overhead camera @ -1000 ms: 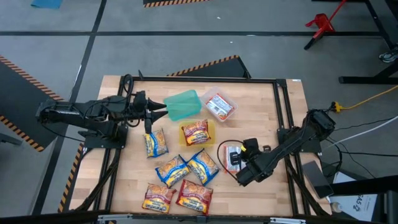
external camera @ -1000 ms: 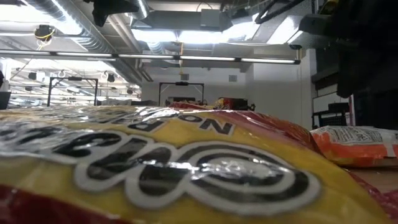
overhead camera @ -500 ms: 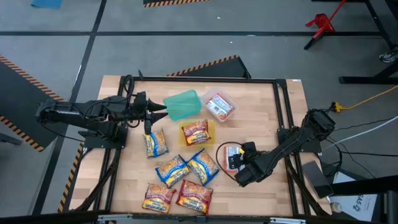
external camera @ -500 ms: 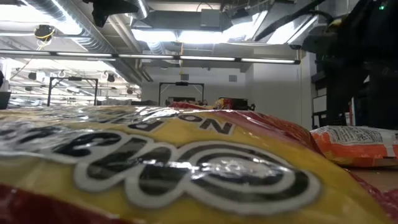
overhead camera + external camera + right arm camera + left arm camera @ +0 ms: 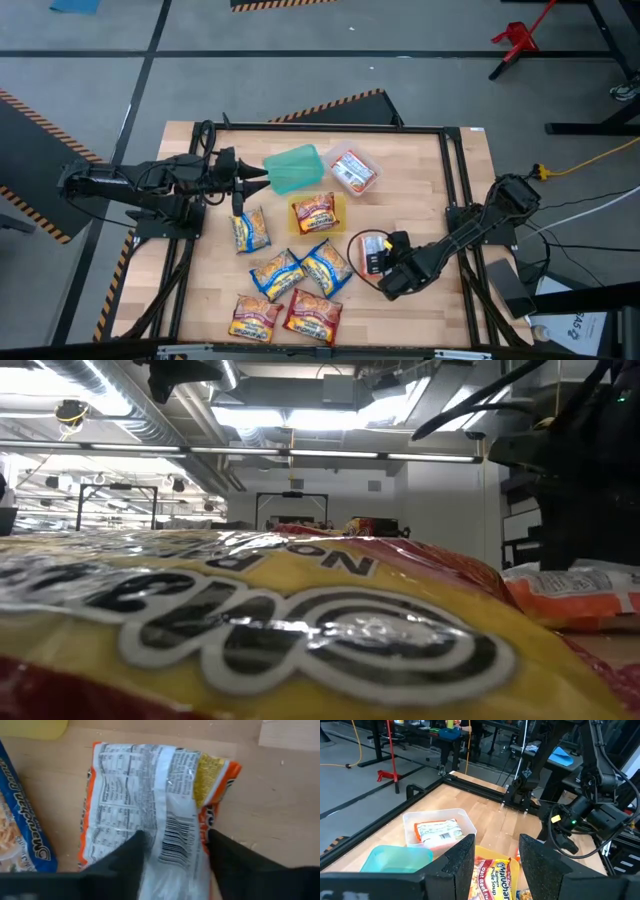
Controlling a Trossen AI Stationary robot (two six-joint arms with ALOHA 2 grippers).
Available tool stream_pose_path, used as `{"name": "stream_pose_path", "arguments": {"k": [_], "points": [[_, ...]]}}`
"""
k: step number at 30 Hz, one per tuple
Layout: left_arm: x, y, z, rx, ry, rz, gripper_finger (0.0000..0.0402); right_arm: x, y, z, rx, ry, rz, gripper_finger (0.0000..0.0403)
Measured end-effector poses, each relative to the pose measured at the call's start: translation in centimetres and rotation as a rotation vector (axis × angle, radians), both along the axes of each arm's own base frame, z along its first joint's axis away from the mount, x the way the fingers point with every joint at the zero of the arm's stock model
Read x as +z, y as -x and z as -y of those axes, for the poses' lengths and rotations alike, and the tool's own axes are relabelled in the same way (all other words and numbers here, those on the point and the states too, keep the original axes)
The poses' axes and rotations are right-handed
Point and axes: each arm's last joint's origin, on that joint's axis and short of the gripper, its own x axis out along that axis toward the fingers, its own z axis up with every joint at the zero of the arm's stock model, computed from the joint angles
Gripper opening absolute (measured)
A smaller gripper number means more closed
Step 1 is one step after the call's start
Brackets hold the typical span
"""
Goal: Sort Maruchan noodles
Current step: Put the orange noodle pack into the white bin
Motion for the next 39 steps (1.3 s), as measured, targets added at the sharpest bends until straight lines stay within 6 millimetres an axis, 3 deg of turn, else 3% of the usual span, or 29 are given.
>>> {"name": "stream_pose_path", "arguments": {"k": [6,9,16,27,33,39], "points": [[0.0,0.0,-0.1,0.034,-0.008,0.0,0.0149,0.0,0.0,0.0,-0.006,0.013,0.01,0.0049],[0.0,0.0,-0.1,0.038,-0.009,0.0,0.0149,0.1,0.1,0.1,-0.003,0.014,0.006,0.0009],[0.0,0.0,-0.2,0.052,-0.013,0.0,0.0149,0.9,-0.2,-0.1,-0.004,0.026,-0.019,0.0002],[0.0,0.1,-0.1,0.052,-0.013,-0.001,0.0149,5.6,-1.0,1.3,0.008,0.146,-0.082,0.0],[0.0,0.0,-0.1,0.052,-0.013,-0.001,0.0149,8.5,-1.1,4.1,0.065,0.24,-0.134,0.0],[0.0,0.0,-0.1,0.051,-0.017,-0.002,0.0149,12.8,-1.6,9.7,0.179,0.35,-0.182,0.0]]}}
